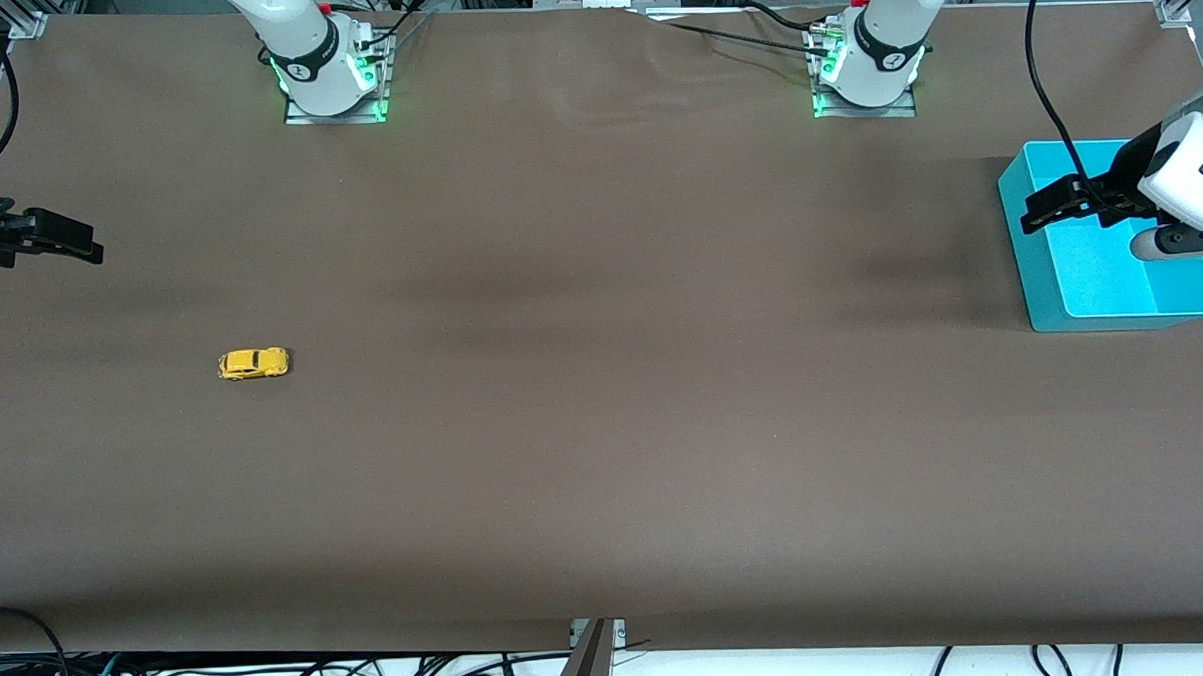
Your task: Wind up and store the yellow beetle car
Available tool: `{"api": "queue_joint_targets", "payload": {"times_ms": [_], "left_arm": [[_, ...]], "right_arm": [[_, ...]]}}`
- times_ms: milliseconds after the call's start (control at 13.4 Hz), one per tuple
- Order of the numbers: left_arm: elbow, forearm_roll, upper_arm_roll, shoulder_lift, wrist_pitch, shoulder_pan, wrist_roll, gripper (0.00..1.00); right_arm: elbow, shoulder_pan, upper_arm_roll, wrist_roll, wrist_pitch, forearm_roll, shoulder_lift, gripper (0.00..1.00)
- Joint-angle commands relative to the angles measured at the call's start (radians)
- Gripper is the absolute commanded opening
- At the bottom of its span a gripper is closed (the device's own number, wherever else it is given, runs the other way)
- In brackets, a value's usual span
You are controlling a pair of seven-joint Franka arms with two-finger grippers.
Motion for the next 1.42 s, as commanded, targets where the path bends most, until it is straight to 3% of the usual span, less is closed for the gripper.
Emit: {"api": "queue_joint_targets", "payload": {"times_ms": [0, 1047, 1346], "left_arm": [[0.016, 0.021, -0.007, 0.002, -0.018, 0.001, -0.009, 1.00], [0.016, 0.021, -0.006, 0.005, -0.018, 0.001, -0.008, 1.00], [0.016, 0.021, -0.006, 0.005, -0.018, 0.001, -0.009, 1.00]], "right_arm": [[-0.002, -0.001, 0.000, 0.017, 0.001, 0.007, -0.006, 1.00], [-0.002, 0.002, 0.004, 0.007, 0.001, 0.007, -0.002, 1.00], [-0.007, 0.025, 0.030, 0.008, -0.034, 0.013, 0.047, 1.00]]}}
